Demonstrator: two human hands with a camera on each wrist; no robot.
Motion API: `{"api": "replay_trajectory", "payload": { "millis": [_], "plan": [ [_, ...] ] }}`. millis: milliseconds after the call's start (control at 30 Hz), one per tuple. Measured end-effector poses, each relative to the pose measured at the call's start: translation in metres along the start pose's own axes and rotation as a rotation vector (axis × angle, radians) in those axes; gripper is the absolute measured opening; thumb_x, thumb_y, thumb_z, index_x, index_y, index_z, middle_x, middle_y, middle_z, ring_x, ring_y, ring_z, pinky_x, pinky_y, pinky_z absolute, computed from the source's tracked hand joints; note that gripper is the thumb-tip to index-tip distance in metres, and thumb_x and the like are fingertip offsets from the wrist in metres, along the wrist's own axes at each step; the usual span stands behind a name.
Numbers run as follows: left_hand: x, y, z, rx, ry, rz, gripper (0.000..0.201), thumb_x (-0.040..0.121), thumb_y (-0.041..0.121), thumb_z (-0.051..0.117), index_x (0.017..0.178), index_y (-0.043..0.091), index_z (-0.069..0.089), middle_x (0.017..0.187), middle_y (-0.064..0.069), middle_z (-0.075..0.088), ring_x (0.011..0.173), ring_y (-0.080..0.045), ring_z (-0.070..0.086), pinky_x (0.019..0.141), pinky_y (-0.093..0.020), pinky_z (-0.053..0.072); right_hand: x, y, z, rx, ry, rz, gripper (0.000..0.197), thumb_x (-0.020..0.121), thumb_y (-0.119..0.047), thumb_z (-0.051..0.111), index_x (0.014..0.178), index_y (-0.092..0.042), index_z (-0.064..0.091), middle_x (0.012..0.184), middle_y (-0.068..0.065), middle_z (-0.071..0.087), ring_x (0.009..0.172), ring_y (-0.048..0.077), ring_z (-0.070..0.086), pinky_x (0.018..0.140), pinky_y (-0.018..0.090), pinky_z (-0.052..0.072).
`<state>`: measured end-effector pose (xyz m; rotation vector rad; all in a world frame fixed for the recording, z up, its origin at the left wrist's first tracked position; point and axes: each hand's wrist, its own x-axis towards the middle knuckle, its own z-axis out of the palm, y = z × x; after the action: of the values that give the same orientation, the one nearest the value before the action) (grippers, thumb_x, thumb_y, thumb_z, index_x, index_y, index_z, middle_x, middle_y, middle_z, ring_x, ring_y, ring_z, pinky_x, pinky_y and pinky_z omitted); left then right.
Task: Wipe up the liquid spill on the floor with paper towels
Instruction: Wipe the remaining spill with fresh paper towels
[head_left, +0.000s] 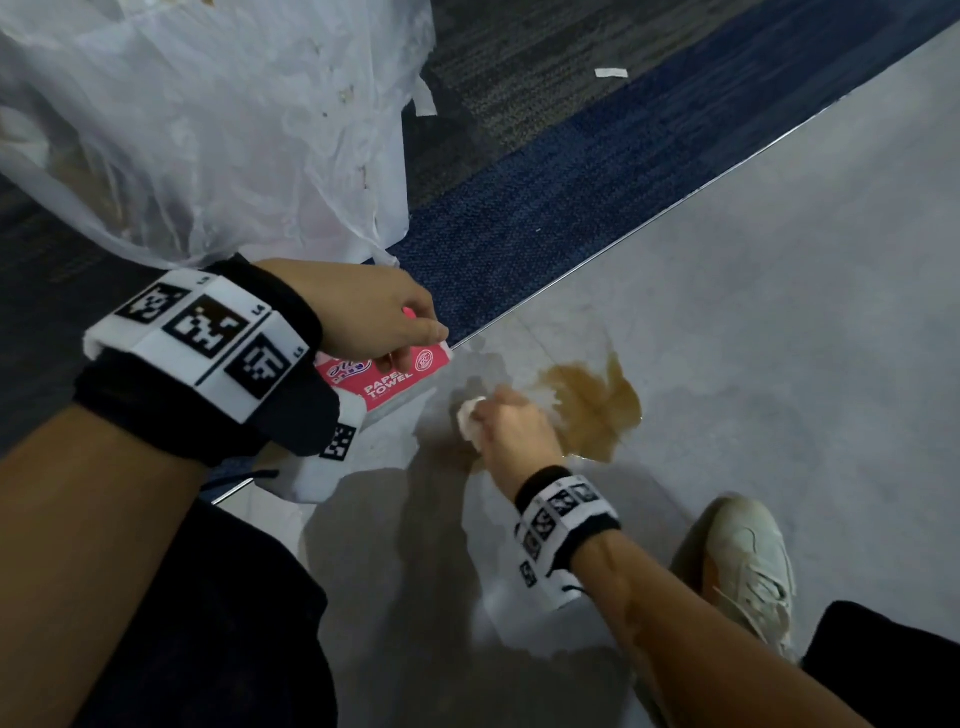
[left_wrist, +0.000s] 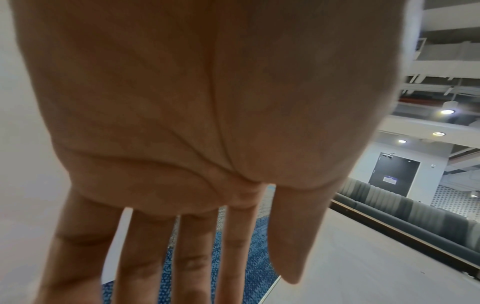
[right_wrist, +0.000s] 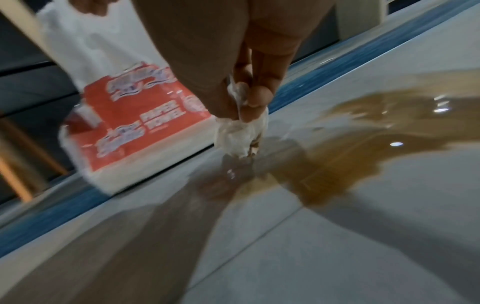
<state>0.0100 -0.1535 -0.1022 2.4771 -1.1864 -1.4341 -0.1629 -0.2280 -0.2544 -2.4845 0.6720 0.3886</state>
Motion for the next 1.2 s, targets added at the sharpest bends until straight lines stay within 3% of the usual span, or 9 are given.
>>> {"api": "replay_trajectory", "payload": {
  "millis": [133,267,433,567,700,933,1033,1133,1200],
  "plan": [
    [0.002,-0.001,0.002,0.004,-0.009,-0.005,0.032,0.096,0.041,0.043,0.114,0.021,0.061,0.085,0.005,0.073,0.082,-0.012,0.07,0.09,-0.038,0.053,-0.013,-0.025,0.019,-0.153,-0.184,-0.139,0.024,0.09,0.0,0.048,0.111,-0.004,0.057,0.116,0.014,0.052,0.093,0.038,0.062,0.078,0.044,0.051],
    [0.003,0.0,0.002,-0.002,-0.008,-0.01,0.032,0.096,0.041,0.043,0.113,0.022,0.061,0.085,0.005,0.073,0.083,-0.012,0.07,0.091,-0.036,0.052,-0.02,-0.015,0.021,-0.287,-0.201,-0.277,0.03,0.092,0.002,0.045,0.12,-0.001,0.056,0.135,0.015,0.041,0.096,0.039,0.062,0.072,0.043,0.051],
    [0.002,0.007,0.001,0.002,-0.013,-0.004,0.028,0.096,0.04,0.042,0.106,0.021,0.061,0.085,0.005,0.073,0.083,-0.013,0.069,0.075,-0.027,0.051,-0.011,0.028,-0.004,-0.269,-0.19,-0.124,0.023,0.091,-0.008,0.047,0.111,-0.011,0.057,0.118,0.012,0.049,0.098,0.035,0.061,0.073,0.039,0.046],
    [0.0,0.009,0.001,0.01,-0.004,-0.001,0.03,0.097,0.039,0.043,0.108,0.019,0.062,0.086,0.004,0.073,0.08,-0.012,0.069,0.07,-0.024,0.049,-0.002,0.053,-0.015,-0.22,-0.084,0.055,0.023,0.086,-0.002,0.049,0.101,-0.011,0.063,0.106,0.009,0.052,0.087,0.035,0.061,0.065,0.037,0.045],
    [-0.003,0.005,0.0,0.02,0.0,0.002,0.032,0.097,0.04,0.042,0.109,0.018,0.062,0.083,0.006,0.072,0.081,-0.012,0.069,0.079,-0.028,0.051,-0.006,0.048,-0.011,-0.154,0.01,0.092,0.022,0.082,0.003,0.051,0.094,-0.01,0.063,0.095,0.007,0.052,0.079,0.035,0.06,0.056,0.035,0.037],
    [-0.003,0.006,0.003,0.022,-0.01,0.001,0.027,0.096,0.041,0.043,0.104,0.023,0.061,0.083,0.005,0.073,0.083,-0.014,0.07,0.089,-0.039,0.054,-0.007,-0.013,0.013,-0.186,-0.143,-0.177,0.027,0.094,-0.005,0.045,0.121,-0.007,0.053,0.119,0.013,0.05,0.098,0.035,0.059,0.075,0.04,0.046],
    [-0.003,0.003,0.005,0.028,-0.021,-0.008,0.024,0.096,0.041,0.042,0.1,0.026,0.061,0.083,0.006,0.073,0.081,-0.012,0.07,0.088,-0.039,0.054,-0.004,-0.011,0.02,-0.314,-0.19,-0.307,0.031,0.097,-0.005,0.042,0.126,-0.005,0.05,0.13,0.012,0.041,0.107,0.033,0.055,0.075,0.038,0.043],
    [-0.004,0.002,0.004,0.02,-0.017,-0.022,0.029,0.096,0.041,0.042,0.107,0.022,0.062,0.084,0.005,0.073,0.082,-0.011,0.07,0.092,-0.041,0.052,0.005,0.013,0.011,-0.341,-0.166,-0.31,0.038,0.1,-0.013,0.034,0.137,-0.006,0.038,0.137,0.015,0.043,0.113,0.037,0.054,0.082,0.042,0.045],
    [-0.004,0.004,0.003,0.015,-0.01,-0.013,0.029,0.096,0.041,0.043,0.106,0.022,0.062,0.083,0.006,0.073,0.081,-0.011,0.07,0.092,-0.039,0.052,0.011,0.032,-0.008,-0.354,-0.187,-0.218,0.034,0.096,-0.013,0.044,0.129,-0.006,0.046,0.135,0.013,0.045,0.112,0.036,0.055,0.084,0.041,0.046]
  ]
}}
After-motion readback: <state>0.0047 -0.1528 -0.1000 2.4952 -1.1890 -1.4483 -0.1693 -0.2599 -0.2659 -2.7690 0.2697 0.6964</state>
